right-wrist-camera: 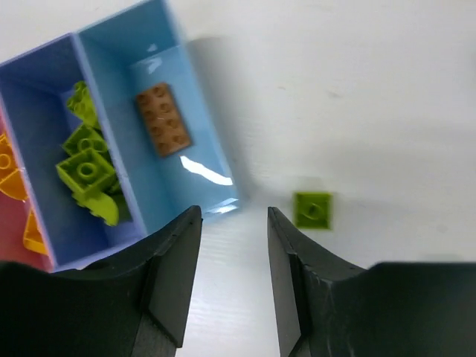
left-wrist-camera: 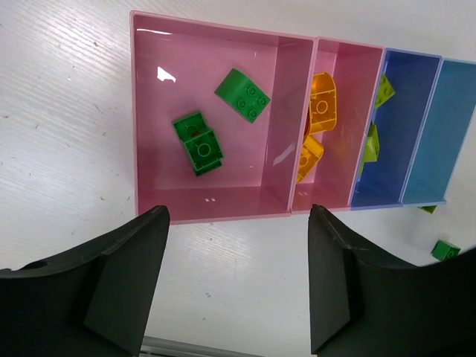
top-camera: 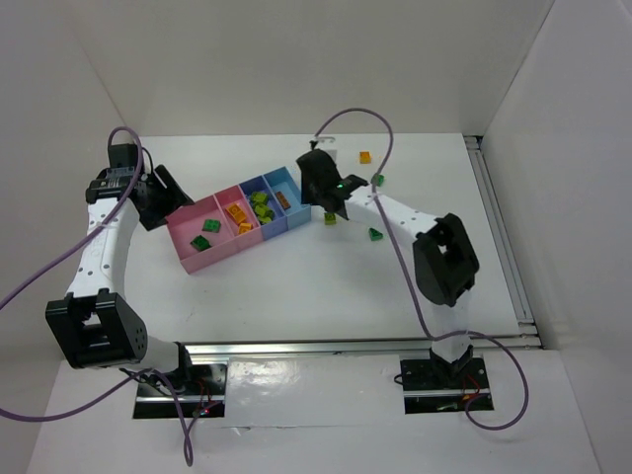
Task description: Sort the legos into containers by color
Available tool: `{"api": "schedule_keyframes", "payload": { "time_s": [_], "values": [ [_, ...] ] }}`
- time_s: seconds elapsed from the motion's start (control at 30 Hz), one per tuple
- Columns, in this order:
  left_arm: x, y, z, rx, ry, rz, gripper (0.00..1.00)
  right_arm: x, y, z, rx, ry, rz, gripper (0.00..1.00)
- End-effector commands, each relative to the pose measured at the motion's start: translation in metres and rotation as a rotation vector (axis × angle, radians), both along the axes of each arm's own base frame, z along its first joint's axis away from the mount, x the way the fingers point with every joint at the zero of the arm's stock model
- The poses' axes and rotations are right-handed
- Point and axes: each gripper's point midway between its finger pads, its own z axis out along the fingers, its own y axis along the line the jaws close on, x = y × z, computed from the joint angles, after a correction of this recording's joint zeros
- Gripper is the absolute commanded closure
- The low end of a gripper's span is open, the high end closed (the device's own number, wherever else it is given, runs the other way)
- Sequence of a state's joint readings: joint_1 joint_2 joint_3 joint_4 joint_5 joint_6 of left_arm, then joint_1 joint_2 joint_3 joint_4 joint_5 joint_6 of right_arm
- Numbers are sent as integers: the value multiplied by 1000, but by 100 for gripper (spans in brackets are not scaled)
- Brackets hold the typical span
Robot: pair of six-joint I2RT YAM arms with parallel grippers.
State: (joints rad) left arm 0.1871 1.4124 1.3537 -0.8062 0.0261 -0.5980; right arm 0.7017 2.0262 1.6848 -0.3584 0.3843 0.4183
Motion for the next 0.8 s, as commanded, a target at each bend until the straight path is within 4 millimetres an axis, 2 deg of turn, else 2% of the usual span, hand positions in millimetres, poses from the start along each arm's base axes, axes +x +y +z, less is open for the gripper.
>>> {"api": "schedule_keyframes", "payload": {
  "time_s": [0.0,0.03,0.07,0.1,0.13,0.17,0.23,0.37,0.43,0.47,0.53,0.57,0.6,0.67,0.7,0.77],
  "values": [
    [2,3,5,28,-24,-13,23,-6,-45,33,46,-71,-111,51],
    [2,3,5,28,-24,-13,23,-14,-45,25,43,-41,-89,48],
    [2,3,5,28,-24,-13,23,-20,-48,19,40,-18,-87,38],
    [3,3,2,26,-15,-13,23,-27,-57,3,13,30,-87,32],
    [3,3,2,26,-15,-13,23,-31,-57,-7,22,74,-77,27],
    [3,3,2,26,-15,-13,23,-34,-59,-24,12,124,-85,25],
    [2,3,-2,26,-12,-13,23,-34,-63,-44,12,192,-85,21],
    [1,3,-6,24,-3,-13,23,-27,-68,-61,-8,223,-80,19],
    [1,3,-6,24,-3,-13,23,-15,-72,-63,-3,221,-87,19],
    [1,3,-6,24,-3,-13,23,-14,-74,-75,-26,240,-96,19],
    [1,3,-6,24,-3,-13,23,-3,-82,-78,-41,238,-117,19],
    [2,3,-9,22,8,-13,23,-3,-85,-90,-75,252,-115,19],
    [2,3,-9,22,8,-13,23,2,-87,-92,-71,248,-124,19],
    [3,2,-12,13,15,-19,23,9,-89,-96,-79,251,-114,22],
    [3,2,-12,13,15,-19,23,11,-91,-104,-77,266,-116,28],
    [3,2,-12,13,15,-19,23,17,-91,-102,-71,261,-110,32]
  ]
}}
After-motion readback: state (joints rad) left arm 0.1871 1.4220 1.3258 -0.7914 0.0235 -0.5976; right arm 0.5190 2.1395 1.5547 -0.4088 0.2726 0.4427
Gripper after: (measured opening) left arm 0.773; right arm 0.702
